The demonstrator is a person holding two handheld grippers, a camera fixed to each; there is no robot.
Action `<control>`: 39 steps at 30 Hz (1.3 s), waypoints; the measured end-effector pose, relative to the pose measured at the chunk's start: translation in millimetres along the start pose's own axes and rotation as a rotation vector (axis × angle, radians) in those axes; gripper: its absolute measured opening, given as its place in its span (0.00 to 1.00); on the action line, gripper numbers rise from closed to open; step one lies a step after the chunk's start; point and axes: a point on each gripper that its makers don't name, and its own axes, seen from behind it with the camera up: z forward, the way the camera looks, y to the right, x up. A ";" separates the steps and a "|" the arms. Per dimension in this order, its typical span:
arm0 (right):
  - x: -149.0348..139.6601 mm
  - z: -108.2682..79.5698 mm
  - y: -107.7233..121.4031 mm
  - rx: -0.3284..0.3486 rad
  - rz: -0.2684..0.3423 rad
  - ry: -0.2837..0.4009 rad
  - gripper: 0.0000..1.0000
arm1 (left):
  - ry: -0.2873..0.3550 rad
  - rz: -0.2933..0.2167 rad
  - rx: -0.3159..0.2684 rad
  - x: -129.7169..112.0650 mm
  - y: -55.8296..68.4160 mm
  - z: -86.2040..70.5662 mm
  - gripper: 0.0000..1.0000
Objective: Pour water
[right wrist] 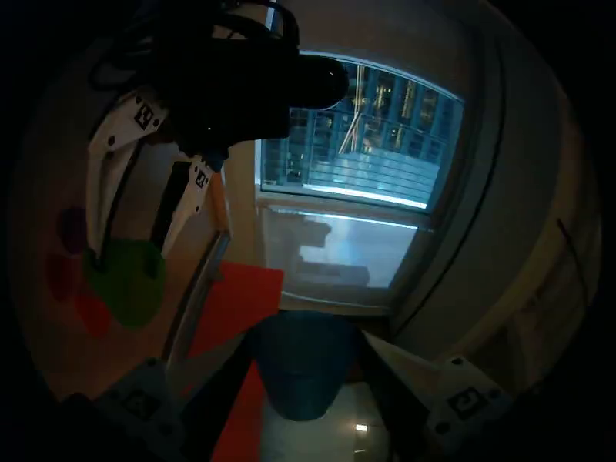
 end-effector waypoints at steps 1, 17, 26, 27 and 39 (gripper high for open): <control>-0.2 -0.9 0.5 -0.001 0.017 0.001 0.93 | 0.000 0.000 0.001 0.1 -0.1 -0.2 0.81; 2.0 -19.3 7.6 -0.020 0.604 0.068 0.93 | 0.000 0.005 0.002 1.9 1.7 0.7 0.82; 26.7 -23.7 -5.4 0.056 1.017 0.093 0.92 | -0.002 0.010 0.005 2.4 2.8 1.4 0.81; 29.1 -24.3 -5.3 0.063 1.061 0.098 0.92 | -0.002 0.010 0.006 2.1 2.4 1.3 0.81; 50.1 -27.2 -1.0 0.162 1.488 0.146 0.93 | 0.004 0.011 0.016 6.3 -0.4 0.8 0.81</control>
